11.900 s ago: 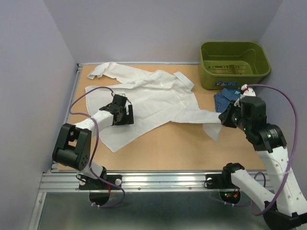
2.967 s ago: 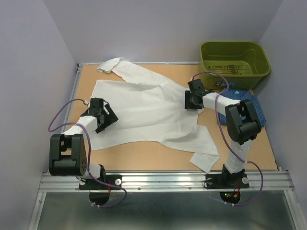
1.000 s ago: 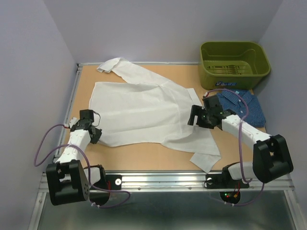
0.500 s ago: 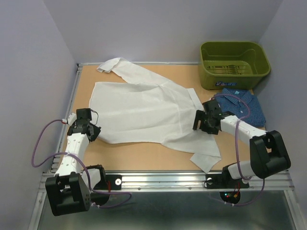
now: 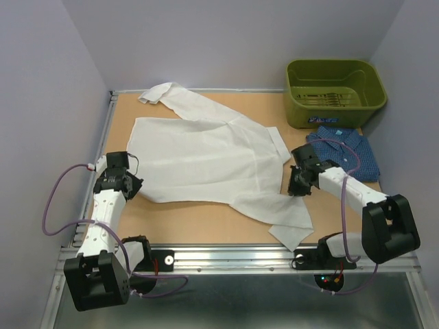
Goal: Fold and stack the long sleeve shirts
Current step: Fold the shirt
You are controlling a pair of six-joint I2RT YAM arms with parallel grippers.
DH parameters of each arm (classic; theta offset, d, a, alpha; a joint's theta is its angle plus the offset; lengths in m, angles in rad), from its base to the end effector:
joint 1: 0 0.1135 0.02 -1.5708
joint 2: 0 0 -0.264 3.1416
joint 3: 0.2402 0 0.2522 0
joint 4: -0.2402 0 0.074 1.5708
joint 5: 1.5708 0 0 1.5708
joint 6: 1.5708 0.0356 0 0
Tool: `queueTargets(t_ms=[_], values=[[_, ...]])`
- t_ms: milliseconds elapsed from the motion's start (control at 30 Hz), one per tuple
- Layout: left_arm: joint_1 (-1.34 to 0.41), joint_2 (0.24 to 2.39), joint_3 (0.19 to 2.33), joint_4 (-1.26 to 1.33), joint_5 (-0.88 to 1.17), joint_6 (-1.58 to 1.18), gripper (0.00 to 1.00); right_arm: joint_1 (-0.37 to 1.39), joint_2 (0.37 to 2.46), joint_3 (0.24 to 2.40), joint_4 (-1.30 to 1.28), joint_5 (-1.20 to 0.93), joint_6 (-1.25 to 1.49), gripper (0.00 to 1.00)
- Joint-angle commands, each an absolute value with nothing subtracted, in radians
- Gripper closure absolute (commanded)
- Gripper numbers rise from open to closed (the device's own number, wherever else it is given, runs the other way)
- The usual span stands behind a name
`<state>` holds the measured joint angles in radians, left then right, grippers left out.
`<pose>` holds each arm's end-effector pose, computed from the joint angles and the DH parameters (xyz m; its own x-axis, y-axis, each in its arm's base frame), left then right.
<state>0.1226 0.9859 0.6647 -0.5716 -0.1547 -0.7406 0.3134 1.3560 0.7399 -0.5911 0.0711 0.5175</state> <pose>0.1920 0.0292 0.2282 -0.4243 -0.7240 -0.5439 -0.6815 0.6508 -0.3346 0.2265 0.0707 0.1765 -0.9129 0.2229 -0.3419 0.1935 0.9740 0.1182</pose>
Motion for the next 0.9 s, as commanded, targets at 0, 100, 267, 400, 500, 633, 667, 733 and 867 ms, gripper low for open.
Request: queueTargets(t_ms=[0,100,267,400,500,633,667,733,867], values=[[0.126,0.942,0.732,-0.621,-0.178,-0.693,0.94,0.307,1.267,0.825,-0.727,0.106,0.511,1.0],[0.126,0.93,0.752,-0.64,-0.178,-0.677,0.94,0.307,1.224,0.908,-0.791,0.138,0.506,0.99],[0.124,0.94,0.75,-0.629,-0.201,-0.654,0.94,0.308,1.229,1.069,-0.825,0.179,0.488,0.99],[0.126,0.988,0.759,-0.595,-0.186,-0.647,0.94,0.308,1.302,1.216,-0.822,0.206,0.465,0.99],[0.126,1.029,0.776,-0.563,-0.181,-0.638,0.93,0.308,1.357,1.261,-0.787,0.184,0.445,0.99],[0.126,1.087,0.799,-0.526,-0.175,-0.62,0.91,0.308,1.434,1.34,-0.741,0.144,0.404,0.99],[0.126,1.112,0.802,-0.52,-0.175,-0.612,0.91,0.308,1.456,1.354,-0.741,0.135,0.397,0.99],[0.126,1.146,0.804,-0.511,-0.184,-0.601,0.91,0.308,1.5,1.397,-0.73,0.118,0.382,0.99],[0.126,1.189,0.801,-0.492,-0.193,-0.597,0.9,0.308,1.563,1.483,-0.718,0.12,0.347,0.99]])
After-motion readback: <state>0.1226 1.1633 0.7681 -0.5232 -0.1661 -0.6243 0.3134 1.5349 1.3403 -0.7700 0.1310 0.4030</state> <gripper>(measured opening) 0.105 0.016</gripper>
